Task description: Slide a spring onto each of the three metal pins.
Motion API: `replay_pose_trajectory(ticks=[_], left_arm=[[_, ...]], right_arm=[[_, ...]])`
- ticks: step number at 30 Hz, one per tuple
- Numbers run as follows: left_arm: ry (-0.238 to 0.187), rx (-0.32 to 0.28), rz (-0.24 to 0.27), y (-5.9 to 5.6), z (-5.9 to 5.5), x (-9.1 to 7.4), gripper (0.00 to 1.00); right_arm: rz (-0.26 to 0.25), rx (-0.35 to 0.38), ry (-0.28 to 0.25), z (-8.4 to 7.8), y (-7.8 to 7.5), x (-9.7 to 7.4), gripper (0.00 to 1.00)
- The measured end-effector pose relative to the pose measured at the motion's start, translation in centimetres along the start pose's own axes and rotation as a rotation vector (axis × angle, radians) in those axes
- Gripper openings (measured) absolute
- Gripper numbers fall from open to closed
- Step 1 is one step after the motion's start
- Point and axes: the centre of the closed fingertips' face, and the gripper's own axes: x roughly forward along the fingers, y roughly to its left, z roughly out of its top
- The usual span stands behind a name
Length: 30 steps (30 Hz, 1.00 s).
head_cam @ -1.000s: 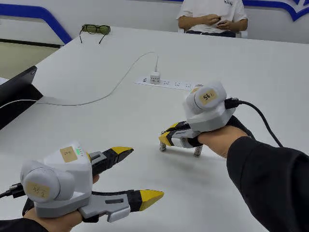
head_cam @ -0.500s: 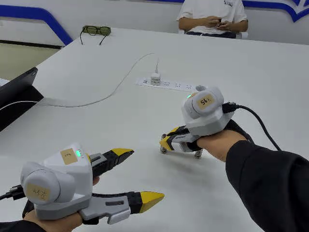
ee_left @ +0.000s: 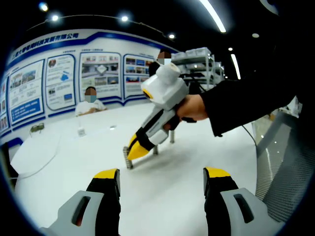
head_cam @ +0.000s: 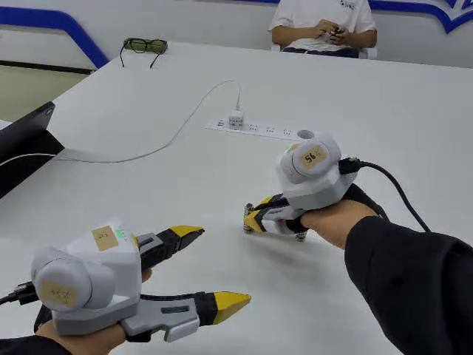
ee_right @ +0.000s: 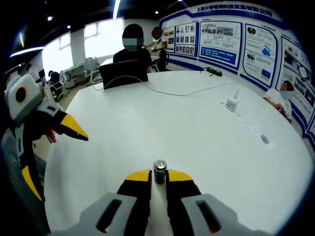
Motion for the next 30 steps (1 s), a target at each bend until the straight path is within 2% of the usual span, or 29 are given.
replay_pose_trajectory(ticks=[17, 30], left_arm=[[-0.008, 0.004, 0.002, 0.1, 0.3, 0.1, 0.71], [-0.013, 0.004, 0.001, 0.0, 0.4, 0.2, 0.71]], right_arm=[[-0.031, 0.010, -0.034, -0.4, 0.5, -1.9, 0.15], [-0.039, 0.011, -0.051, -1.2, 1.5, -3.3, 0.16]])
